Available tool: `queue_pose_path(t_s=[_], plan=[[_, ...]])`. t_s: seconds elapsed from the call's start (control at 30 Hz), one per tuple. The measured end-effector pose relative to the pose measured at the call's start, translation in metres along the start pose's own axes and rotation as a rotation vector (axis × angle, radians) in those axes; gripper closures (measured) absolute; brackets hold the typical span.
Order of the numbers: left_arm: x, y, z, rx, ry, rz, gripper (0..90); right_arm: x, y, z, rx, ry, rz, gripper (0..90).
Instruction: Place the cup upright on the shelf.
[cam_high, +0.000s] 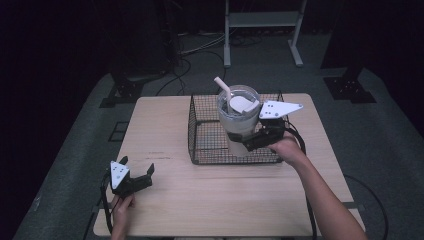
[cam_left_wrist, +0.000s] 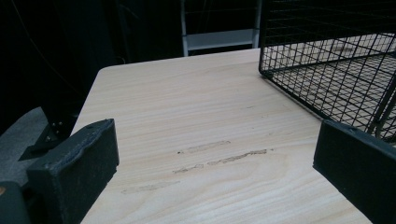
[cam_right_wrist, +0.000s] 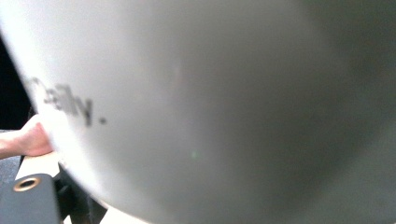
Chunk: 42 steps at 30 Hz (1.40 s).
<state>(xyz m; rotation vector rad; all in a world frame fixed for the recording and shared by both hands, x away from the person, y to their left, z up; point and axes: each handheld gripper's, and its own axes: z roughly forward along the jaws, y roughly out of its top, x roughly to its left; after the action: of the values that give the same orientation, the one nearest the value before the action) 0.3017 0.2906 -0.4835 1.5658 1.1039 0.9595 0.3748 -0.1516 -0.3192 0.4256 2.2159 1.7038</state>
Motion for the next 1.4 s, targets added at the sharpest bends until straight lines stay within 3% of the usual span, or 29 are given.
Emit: queue_pose_path(t_s=[0.57,0.9,1.4], plan=[[0.0,0.0,0.0,-0.002,-0.002,0.0,0.0,-0.029,0.006,0.021,0.023,-0.017,0.034,8.5],[0.001,0.0,0.0,0.001,-0.002,-0.006,0.0,-0.05,0.006,0.04,0.033,-0.026,0.086,8.5],[0.002,0.0,-0.001,-0.002,-0.004,-0.018,0.0,-0.069,0.016,0.072,0.051,-0.042,0.063,8.5]])
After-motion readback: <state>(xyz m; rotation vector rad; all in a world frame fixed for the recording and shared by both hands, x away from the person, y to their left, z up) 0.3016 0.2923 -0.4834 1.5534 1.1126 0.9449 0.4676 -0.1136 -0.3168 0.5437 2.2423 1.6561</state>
